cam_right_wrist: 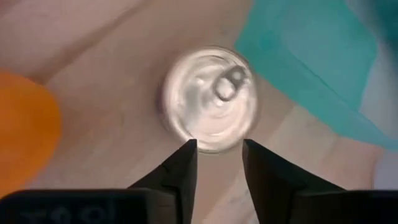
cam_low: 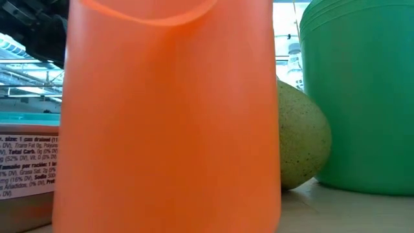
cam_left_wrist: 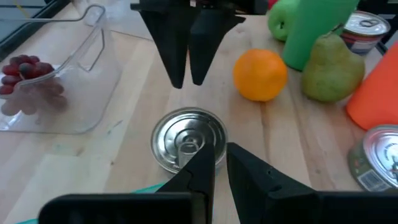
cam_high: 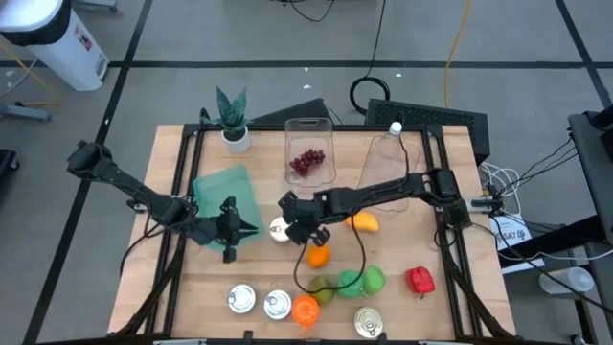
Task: Pick & Place Food Item
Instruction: Put the top left blue and pink tuna can into the blue bin
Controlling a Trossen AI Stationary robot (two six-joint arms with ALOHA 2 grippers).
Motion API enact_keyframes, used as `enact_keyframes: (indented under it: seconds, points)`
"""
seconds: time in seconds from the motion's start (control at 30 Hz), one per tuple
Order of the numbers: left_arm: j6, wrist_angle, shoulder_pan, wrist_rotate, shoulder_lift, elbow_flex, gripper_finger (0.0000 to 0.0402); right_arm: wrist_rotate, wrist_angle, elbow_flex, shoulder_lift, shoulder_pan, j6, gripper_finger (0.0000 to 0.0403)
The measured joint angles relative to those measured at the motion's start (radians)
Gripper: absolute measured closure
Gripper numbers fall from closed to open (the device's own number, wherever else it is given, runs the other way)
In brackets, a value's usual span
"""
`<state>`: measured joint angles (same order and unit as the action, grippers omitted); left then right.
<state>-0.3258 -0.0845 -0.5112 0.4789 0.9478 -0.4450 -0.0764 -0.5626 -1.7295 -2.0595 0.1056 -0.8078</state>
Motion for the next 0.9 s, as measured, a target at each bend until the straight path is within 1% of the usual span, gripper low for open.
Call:
enact_keyframes:
  seconds: [0.1,0.27,0.47,0.53,0.63,0.77,0.9]
  points:
    - [-0.003,0.000,-0.010,0.000,0.000,0.000,0.0350,0.028,0.034,0.037,0.001,0.002,-0.025,0.0282]
    - [-0.010,0.000,-0.024,0.000,0.000,0.000,0.0350,0.027,0.080,0.080,0.001,0.009,-0.061,0.0281]
    - [-0.016,0.000,-0.028,0.001,0.000,-0.001,0.0350,0.022,0.250,0.192,-0.001,0.021,-0.120,0.0281]
    - [-0.016,0.000,-0.028,0.001,0.000,-0.001,0.0350,0.021,0.265,0.206,0.000,0.027,-0.145,0.0283]
    - [-0.016,0.000,-0.028,0.009,0.000,-0.001,0.0350,0.018,0.285,0.224,0.000,0.034,-0.150,0.0286]
    - [-0.015,0.000,-0.027,0.019,0.000,-0.001,0.0350,-0.006,0.384,0.270,0.000,0.034,-0.149,0.0294]
    - [-0.011,0.001,-0.027,0.020,0.000,-0.001,0.0350,-0.006,0.405,0.284,0.000,0.032,-0.144,0.0304]
